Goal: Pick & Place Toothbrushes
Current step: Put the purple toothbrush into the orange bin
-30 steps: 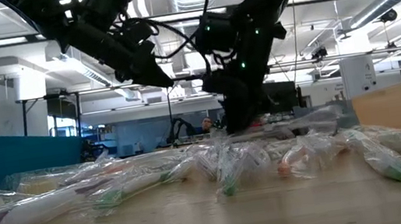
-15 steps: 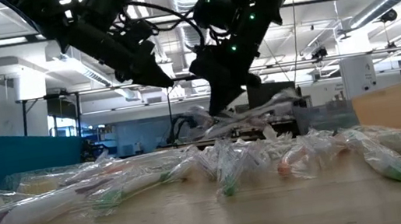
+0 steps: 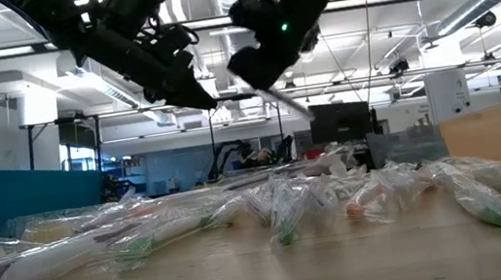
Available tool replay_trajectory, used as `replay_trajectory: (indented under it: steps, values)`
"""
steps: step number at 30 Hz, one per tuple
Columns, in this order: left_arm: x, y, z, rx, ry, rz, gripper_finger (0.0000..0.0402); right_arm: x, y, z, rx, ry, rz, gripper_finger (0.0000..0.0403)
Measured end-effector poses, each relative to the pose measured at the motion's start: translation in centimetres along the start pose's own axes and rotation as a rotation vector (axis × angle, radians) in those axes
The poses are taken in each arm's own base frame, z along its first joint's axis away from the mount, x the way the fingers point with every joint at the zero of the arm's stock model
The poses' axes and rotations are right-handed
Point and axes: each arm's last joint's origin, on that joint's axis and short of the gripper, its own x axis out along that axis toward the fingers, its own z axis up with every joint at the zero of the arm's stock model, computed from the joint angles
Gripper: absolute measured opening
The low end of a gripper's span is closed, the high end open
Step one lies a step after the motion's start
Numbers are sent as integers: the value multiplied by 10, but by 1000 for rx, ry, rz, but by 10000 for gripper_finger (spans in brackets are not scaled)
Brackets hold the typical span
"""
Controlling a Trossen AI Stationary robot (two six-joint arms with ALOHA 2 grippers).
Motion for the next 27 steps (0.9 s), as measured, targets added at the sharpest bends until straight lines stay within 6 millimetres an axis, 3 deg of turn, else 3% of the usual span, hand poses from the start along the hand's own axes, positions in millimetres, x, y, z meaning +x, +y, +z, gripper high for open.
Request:
replay_trajectory:
  steps: [5,15,22,27]
  values:
    - [0,0,0,0,0,0,149,-34,-28,5,-12,28,-82,16]
    - [0,0,0,0,0,0,149,-119,-107,-3,353,125,48,17]
    - [0,0,0,0,0,0,149,-150,-127,-19,443,219,165,18]
    - [0,0,0,1,0,0,149,-161,-124,-32,490,363,248,18]
